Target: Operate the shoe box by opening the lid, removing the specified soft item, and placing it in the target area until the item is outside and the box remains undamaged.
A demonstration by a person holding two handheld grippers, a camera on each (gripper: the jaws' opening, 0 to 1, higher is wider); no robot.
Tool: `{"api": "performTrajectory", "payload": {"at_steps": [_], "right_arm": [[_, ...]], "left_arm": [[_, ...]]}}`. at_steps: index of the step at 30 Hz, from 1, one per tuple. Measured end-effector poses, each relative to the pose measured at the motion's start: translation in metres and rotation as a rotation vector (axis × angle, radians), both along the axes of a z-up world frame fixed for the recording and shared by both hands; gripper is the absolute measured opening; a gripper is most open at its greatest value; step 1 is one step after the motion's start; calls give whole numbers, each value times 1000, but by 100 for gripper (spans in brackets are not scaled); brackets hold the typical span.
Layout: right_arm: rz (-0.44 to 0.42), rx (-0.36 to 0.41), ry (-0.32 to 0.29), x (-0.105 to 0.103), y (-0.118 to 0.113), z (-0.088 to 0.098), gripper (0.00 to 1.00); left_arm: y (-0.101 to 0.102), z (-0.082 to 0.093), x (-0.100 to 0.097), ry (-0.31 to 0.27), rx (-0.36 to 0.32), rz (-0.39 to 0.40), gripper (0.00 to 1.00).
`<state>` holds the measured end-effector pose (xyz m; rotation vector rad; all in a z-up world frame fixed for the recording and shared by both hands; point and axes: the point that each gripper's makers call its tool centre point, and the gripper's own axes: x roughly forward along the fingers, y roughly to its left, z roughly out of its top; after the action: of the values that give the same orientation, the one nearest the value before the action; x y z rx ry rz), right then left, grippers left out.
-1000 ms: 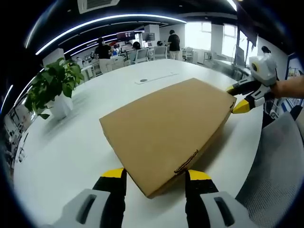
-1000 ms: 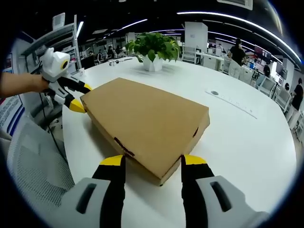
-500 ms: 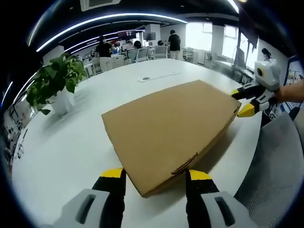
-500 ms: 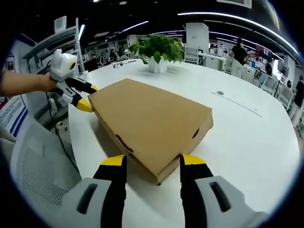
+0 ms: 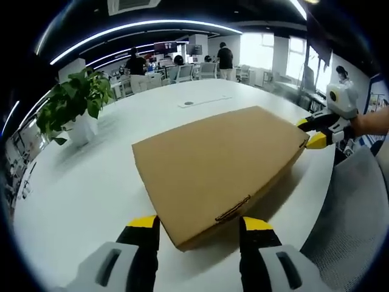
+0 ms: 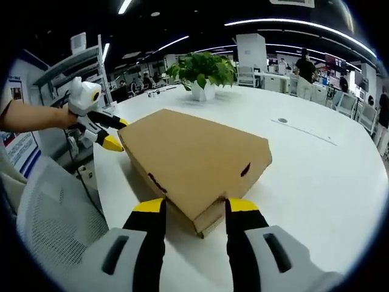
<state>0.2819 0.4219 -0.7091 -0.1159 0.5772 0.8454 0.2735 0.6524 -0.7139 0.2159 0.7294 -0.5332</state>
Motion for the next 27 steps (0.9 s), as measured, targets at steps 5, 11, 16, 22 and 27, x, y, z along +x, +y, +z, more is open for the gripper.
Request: {"api": "performTrajectory", "payload": {"at_steps": [5, 11, 16, 22, 27], "right_arm": [[-3, -1, 0, -2, -2, -1, 32], [-15, -8, 8, -5, -5, -2, 26], [-32, -8, 19, -10, -9, -3, 21], [-33, 9, 24, -17, -8, 1, 22], [-22, 17, 26, -21, -6, 4, 25]], "left_arm": [[-1, 0, -7, 0, -1, 3, 52], [0, 3, -13, -16, -1, 12, 51], [0, 8, -16, -25, -3, 20, 51], [1, 12, -18, -35, -12, 28, 51], [1, 18, -19, -44, -24, 28, 51]]}}
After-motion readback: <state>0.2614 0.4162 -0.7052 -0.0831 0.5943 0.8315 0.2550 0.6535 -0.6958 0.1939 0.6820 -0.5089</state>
